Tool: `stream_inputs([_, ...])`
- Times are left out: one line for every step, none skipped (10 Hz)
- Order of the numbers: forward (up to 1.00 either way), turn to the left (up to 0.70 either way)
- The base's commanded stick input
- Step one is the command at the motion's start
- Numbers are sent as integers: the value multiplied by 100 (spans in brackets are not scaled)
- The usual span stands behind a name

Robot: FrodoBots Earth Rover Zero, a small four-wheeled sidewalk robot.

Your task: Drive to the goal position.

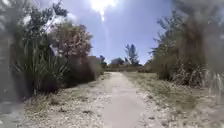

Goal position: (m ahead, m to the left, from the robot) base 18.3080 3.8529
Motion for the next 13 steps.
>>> stream_inputs([70,0])
stream_inputs([70,0])
stream_inputs([70,0])
stream_inputs([70,0])
stream_inputs([70,0])
stream_inputs([70,0])
stream_inputs([70,0])
stream_inputs([70,0])
stream_inputs([70,0])
stream_inputs([70,0])
stream_inputs([70,0])
stream_inputs([70,0])
stream_inputs([70,-26])
